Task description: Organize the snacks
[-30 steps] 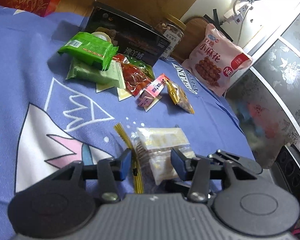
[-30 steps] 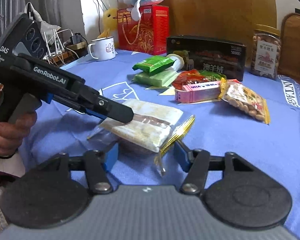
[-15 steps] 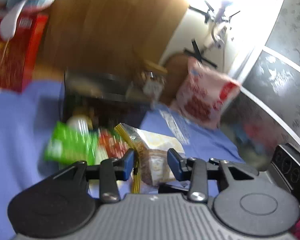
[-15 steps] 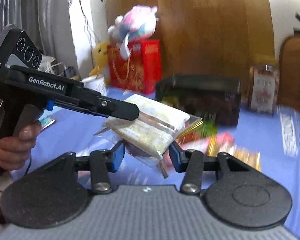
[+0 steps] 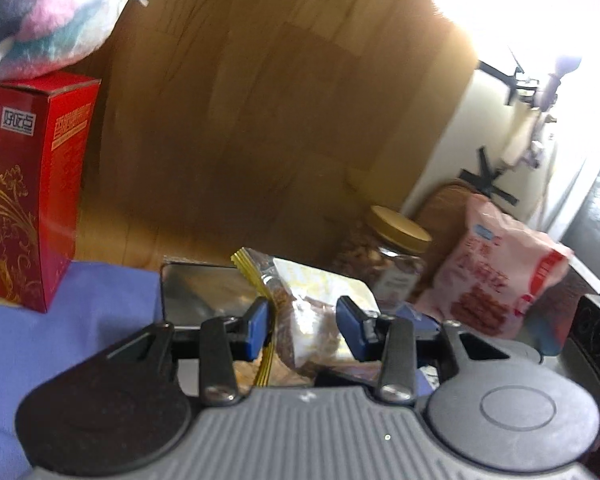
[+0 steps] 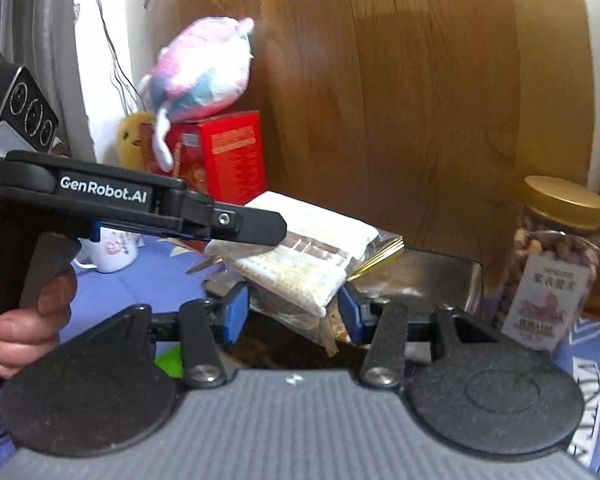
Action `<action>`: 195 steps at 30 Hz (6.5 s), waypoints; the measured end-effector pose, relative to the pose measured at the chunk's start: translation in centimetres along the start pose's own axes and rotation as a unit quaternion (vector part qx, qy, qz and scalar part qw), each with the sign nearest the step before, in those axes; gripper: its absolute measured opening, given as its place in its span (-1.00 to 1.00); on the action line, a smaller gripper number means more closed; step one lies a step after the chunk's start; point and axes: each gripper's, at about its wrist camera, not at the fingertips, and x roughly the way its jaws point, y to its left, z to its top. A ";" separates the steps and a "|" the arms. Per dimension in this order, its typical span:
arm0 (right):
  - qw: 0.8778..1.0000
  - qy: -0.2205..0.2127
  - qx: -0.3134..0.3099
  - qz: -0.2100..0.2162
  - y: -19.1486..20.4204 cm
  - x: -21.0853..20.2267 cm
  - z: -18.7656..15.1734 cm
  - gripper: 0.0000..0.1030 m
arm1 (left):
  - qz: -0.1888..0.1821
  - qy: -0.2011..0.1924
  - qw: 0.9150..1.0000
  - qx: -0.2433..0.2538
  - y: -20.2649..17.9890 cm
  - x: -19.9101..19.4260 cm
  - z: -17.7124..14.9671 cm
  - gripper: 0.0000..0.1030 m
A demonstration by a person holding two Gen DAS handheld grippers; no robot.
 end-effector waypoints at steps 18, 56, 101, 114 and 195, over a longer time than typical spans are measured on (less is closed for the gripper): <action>0.998 -0.020 0.056 -0.001 -1.3 -2.4 -1.7 0.09 | 0.009 -0.010 1.000 -0.003 2.3 -4.9 -3.2 -0.07; 0.976 0.080 0.185 0.076 6.8 -8.9 -13.6 -0.42 | -0.031 0.123 0.986 -0.112 0.7 -11.8 -19.6 -0.42; 0.999 0.023 -0.013 -0.022 9.6 -15.4 -17.8 -0.14 | -0.098 0.134 0.986 0.020 -7.9 -11.9 -19.4 -0.32; 1.000 0.007 -0.008 -0.023 8.8 -12.8 -15.1 -0.20 | -0.099 0.109 0.989 0.005 -5.8 -10.6 -16.2 -0.32; 0.980 -0.007 0.182 -0.083 3.9 -13.3 -16.6 -0.18 | 0.049 0.041 0.996 0.058 -5.7 -11.0 -22.1 0.12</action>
